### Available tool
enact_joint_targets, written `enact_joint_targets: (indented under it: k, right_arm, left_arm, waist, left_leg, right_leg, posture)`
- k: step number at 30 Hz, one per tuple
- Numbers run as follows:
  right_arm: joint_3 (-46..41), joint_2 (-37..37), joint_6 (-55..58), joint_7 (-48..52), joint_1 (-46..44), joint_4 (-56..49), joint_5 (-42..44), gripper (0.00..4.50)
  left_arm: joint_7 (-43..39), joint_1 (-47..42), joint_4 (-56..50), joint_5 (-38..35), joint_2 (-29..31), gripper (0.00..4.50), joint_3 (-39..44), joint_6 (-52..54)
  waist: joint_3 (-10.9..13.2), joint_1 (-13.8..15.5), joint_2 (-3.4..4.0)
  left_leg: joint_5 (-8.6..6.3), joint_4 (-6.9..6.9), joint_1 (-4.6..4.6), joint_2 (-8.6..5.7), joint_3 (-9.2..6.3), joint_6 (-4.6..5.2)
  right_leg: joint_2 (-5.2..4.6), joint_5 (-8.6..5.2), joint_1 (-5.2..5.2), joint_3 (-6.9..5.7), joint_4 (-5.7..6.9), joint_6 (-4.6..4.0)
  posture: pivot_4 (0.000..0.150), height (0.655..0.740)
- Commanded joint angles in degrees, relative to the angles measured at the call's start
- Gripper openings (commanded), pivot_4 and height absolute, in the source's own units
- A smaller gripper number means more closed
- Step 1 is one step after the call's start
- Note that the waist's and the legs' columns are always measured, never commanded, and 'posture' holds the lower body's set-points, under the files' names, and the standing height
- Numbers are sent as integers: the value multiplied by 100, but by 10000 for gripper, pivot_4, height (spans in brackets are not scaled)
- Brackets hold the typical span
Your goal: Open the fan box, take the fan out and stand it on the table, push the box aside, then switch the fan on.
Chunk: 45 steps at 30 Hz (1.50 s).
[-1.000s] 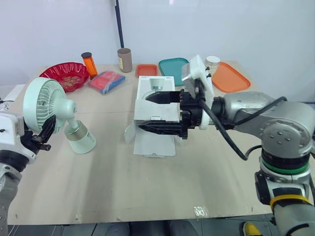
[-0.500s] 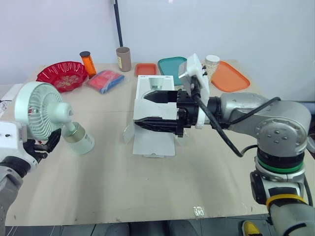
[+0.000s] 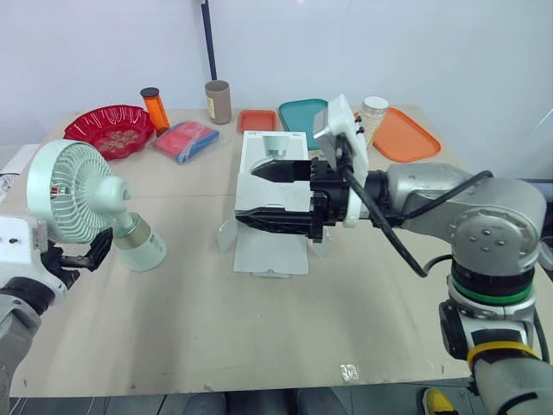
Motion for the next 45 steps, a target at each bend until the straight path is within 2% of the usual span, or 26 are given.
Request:
enact_joint_targets:
  k: [1, 6, 13, 16, 21, 24, 27, 33, 40, 45]
  right_arm:
    - [-116, -41, -96, 35, -59, -148, 23, 45000]
    - [-101, -63, -151, 17, 9, -158, -90, 45000]
    - [-225, -108, -29, -263, 341, -399, 8, 45000]
    - [-250, -181, 199, -702, 595, -683, -2, 45000]
    - [-495, -170, 435, -1223, 839, -918, 280, 45000]
    - [-502, -218, 454, -1427, 1100, -1109, 265, 45000]
    - [-476, -272, 485, -1633, 1353, -1274, 211, 45000]
    - [-533, -270, 648, -2351, 1940, -1705, 143, 45000]
    - [-467, -310, 871, -3147, 2416, -1825, -544, 45000]
    - [-178, 28, 706, -3443, 2259, -1226, -1309, 45000]
  left_arm:
    - [12, 327, -447, -354, -47, 44555, 425, 110]
    - [-95, 751, -606, -932, 68, 44555, 867, 369]
    - [-785, 1582, -466, -1769, 622, 44555, 1688, 758]
    - [-2160, 2506, -670, -2027, 1007, 44555, 1794, 803]
    - [-3900, 3031, -381, -1307, 1741, 44555, 1755, 12]
    - [-4392, 2782, -188, -738, 1959, 44555, 1268, -681]
    - [-4404, 2234, -99, -695, 2045, 44555, 837, -845]
    - [-4463, 1346, -588, -530, 1963, 44555, -265, -1328]
    - [-3483, -41, -589, -735, 1612, 44555, -1222, -1137]
    - [-3179, -593, -467, -677, 1528, 44555, -1642, -1039]
  waist:
    - [2, -2, -3]
    - [4, -1, -7]
    - [8, -1, -11]
    - [10, -8, -22]
    - [27, 6, -9]
    - [30, 3, -5]
    - [31, 2, -7]
    - [33, -5, -11]
    - [36, 2, -20]
    - [36, -31, -22]
  left_leg:
    - [0, 0, 0, 1, 0, 0]
    - [0, 0, 0, 1, 0, 0]
    - [0, -5, 0, 1, 1, -1]
    - [-4, -11, 0, 2, 7, -8]
    - [-3, -21, 0, 6, 15, -18]
    - [8, -34, 0, 6, 23, -36]
    - [8, -37, -2, 6, 32, -36]
    - [8, -36, -22, 8, 36, -36]
    - [12, -27, -26, 6, 29, -41]
    - [13, -26, -25, 8, 32, -41]
  right_leg:
    - [0, 0, 0, 0, 0, 0]
    - [0, 0, -2, 0, 0, -1]
    - [-1, -4, -5, 0, 0, -5]
    - [-3, -7, -9, 2, -2, -6]
    - [-1, -14, -24, 3, 1, -18]
    - [-3, -15, -31, 7, 0, -18]
    - [-3, -17, -36, 12, -1, -16]
    - [-2, -13, -53, 20, 1, -10]
    - [6, -8, -50, 24, 5, -1]
    - [15, -5, -52, 35, 6, 2]
  posture:
    - [1500, 7400]
    - [1500, 7400]
    - [1500, 7400]
    - [1500, 7400]
    - [1500, 7400]
    - [1500, 7400]
    - [1500, 7400]
    - [1500, 7400]
    - [1500, 7400]
    - [1500, 7400]
